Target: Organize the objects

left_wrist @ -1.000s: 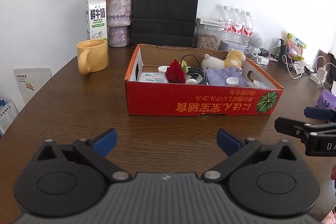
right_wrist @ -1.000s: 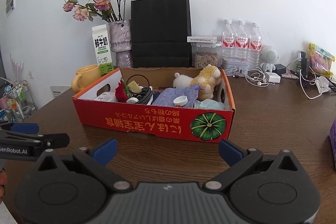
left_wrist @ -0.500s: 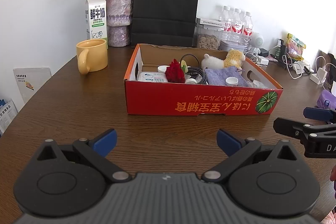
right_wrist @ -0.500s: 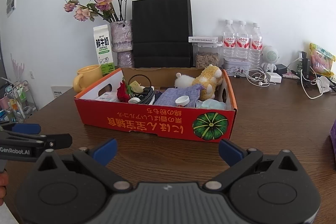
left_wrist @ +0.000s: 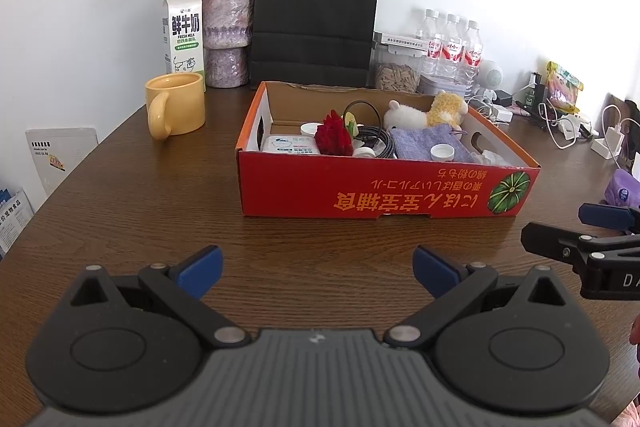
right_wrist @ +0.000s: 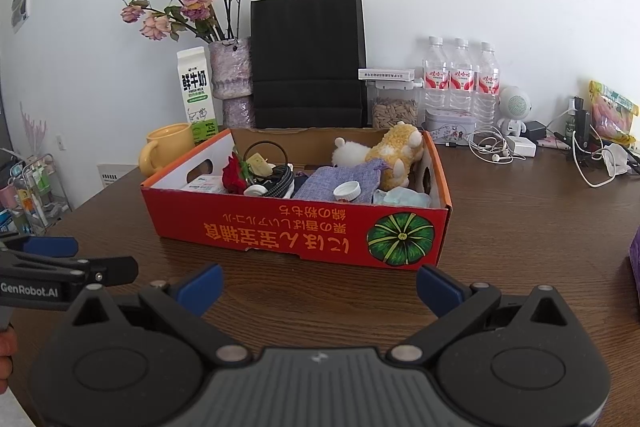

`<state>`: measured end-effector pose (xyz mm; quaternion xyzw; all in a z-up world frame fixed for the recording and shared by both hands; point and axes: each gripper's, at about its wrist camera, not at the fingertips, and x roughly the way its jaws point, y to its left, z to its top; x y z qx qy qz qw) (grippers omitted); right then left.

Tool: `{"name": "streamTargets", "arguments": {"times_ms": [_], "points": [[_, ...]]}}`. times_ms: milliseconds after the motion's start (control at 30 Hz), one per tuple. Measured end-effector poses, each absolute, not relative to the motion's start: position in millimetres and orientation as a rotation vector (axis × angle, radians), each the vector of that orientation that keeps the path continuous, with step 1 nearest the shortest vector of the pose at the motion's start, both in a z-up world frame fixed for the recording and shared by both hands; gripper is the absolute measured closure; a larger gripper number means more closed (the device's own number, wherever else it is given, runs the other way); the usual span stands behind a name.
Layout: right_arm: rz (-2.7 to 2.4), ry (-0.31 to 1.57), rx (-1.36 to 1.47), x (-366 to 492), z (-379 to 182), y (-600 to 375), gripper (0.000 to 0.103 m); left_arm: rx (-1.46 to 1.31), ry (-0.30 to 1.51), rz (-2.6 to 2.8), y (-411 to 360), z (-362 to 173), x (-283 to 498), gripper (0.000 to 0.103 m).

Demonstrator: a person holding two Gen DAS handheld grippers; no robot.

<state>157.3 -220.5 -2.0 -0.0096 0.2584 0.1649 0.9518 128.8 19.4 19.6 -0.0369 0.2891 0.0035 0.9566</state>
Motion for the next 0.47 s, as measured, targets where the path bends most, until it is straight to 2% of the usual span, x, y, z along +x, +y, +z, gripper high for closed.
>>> {"name": "streamTargets", "arguments": {"times_ms": [467], "points": [[0.336,0.526,-0.02,157.5,-3.0,-220.1,0.0,-0.086,0.594,-0.004,19.5,17.2,128.8,0.0]]}}
